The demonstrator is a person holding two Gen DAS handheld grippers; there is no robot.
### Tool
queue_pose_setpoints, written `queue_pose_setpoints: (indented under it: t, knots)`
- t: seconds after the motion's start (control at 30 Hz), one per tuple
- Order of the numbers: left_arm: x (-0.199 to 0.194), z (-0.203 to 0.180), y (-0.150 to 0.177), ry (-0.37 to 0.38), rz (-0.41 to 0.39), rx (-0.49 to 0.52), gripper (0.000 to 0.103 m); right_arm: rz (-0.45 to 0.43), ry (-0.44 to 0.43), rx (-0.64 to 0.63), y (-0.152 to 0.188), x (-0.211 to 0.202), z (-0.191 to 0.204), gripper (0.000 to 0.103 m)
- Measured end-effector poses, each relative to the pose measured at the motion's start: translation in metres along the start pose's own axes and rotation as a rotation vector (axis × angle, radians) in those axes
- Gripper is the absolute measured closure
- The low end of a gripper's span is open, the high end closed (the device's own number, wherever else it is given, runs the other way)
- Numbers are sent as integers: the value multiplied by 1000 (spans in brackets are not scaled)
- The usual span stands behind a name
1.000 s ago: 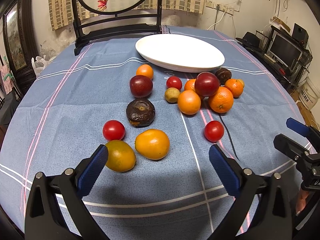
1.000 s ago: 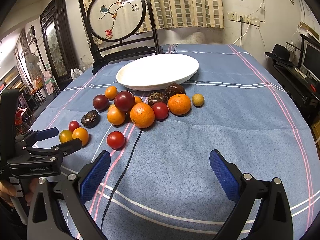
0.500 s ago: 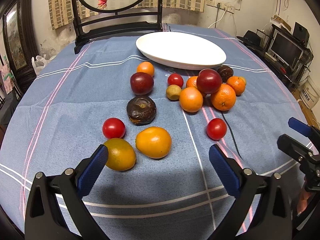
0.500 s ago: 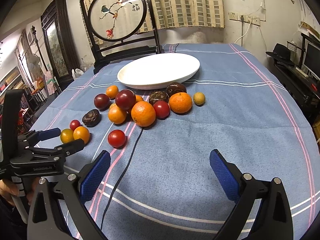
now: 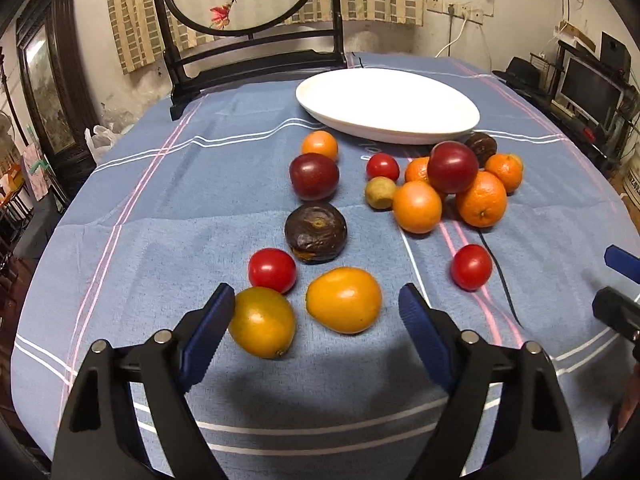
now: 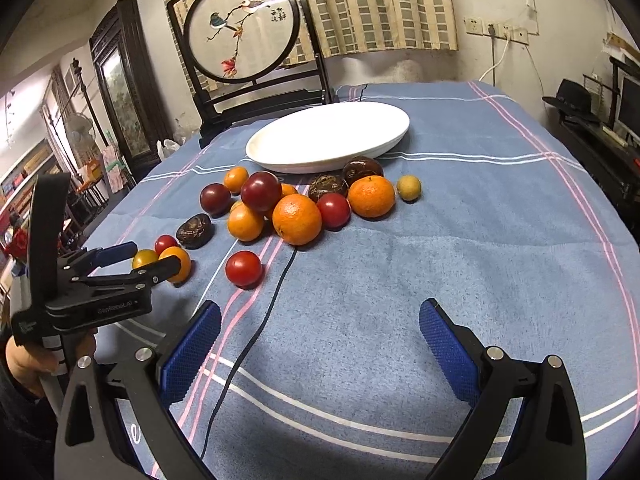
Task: Organize fruits
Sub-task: 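Grasp the large yellow fruit with the left gripper while the right gripper grasps a dark red plum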
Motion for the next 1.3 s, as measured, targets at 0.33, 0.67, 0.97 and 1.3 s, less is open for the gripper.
queue_pose_setpoints:
  t: [0.33,0.67,0.97,1.3]
  knots:
    - [-12,21,12,45,17,-58,22,12,-16,17,2,2,-3,4]
    - [8,32,23,39,44,-72,43,24,-12,-1,1,4,5,4]
    - [19,43,14,111,37,-104,66,46,51,-27,-5,9,6,4]
    - [11,45,17,174,9,-98,66,99,234,-92,-36,31,-12,3]
Point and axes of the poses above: each gripper's, at about its wrist camera, not at the fingertips, and x roughly the way its jaws point, z to its left, y to its underside, the point moved 3 cm from there along x, roughly the way its jaws point, and after that the axes turned 2 degrees about x, right-handed, at the moved point
